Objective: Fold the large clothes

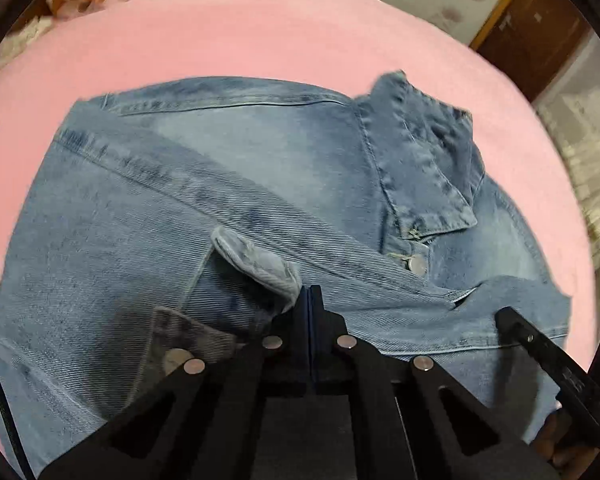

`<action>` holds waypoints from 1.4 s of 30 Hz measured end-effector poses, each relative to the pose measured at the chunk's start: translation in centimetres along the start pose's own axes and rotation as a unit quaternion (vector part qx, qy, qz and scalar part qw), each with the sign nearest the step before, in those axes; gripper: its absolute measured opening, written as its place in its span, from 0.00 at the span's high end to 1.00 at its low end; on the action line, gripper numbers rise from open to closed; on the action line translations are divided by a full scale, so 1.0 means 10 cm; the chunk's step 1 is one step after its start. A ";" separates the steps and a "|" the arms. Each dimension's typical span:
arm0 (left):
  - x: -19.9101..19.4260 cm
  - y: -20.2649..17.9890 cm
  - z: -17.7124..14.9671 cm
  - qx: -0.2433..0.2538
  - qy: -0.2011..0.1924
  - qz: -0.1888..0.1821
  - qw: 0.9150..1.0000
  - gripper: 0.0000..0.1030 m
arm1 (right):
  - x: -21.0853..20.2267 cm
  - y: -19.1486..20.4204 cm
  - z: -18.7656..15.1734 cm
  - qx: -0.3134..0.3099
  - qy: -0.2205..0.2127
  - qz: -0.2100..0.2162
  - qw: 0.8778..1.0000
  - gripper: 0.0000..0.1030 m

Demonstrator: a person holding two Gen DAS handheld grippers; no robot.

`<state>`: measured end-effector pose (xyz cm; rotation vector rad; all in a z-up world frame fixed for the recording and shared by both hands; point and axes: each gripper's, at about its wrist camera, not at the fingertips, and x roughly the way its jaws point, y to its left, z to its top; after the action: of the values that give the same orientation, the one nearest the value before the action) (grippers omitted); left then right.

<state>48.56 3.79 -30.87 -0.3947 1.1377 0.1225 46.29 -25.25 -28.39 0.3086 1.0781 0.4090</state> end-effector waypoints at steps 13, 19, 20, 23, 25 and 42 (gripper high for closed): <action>-0.20 0.26 0.23 -0.034 -0.031 0.022 0.999 0.99 | -0.58 -0.93 -0.02 0.056 -0.055 -0.186 0.979 1.00; -0.30 0.68 0.30 -0.067 -0.024 0.078 0.994 0.97 | -0.77 -0.97 -0.10 0.085 -0.079 -0.260 0.959 1.00; -0.35 0.76 0.28 -0.076 -0.024 0.076 0.994 0.97 | -0.79 -0.96 -0.11 0.084 -0.080 -0.264 0.957 1.00; -0.50 0.90 0.21 -0.086 -0.032 0.078 0.993 0.97 | -0.89 -0.89 -0.18 0.073 -0.085 -0.286 0.952 1.00; -0.60 0.97 0.13 -0.082 -0.037 0.090 0.992 0.94 | -0.94 -0.85 -0.23 0.073 -0.083 -0.283 0.953 0.98; -1.53 1.25 -1.19 -0.029 0.018 0.135 0.990 0.44 | -1.84 -0.74 -1.65 0.223 -0.040 -0.251 0.941 0.96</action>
<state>28.21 12.56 -24.39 -0.2937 1.2214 0.3883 25.24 -39.64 -24.49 0.4294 1.1170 -0.3107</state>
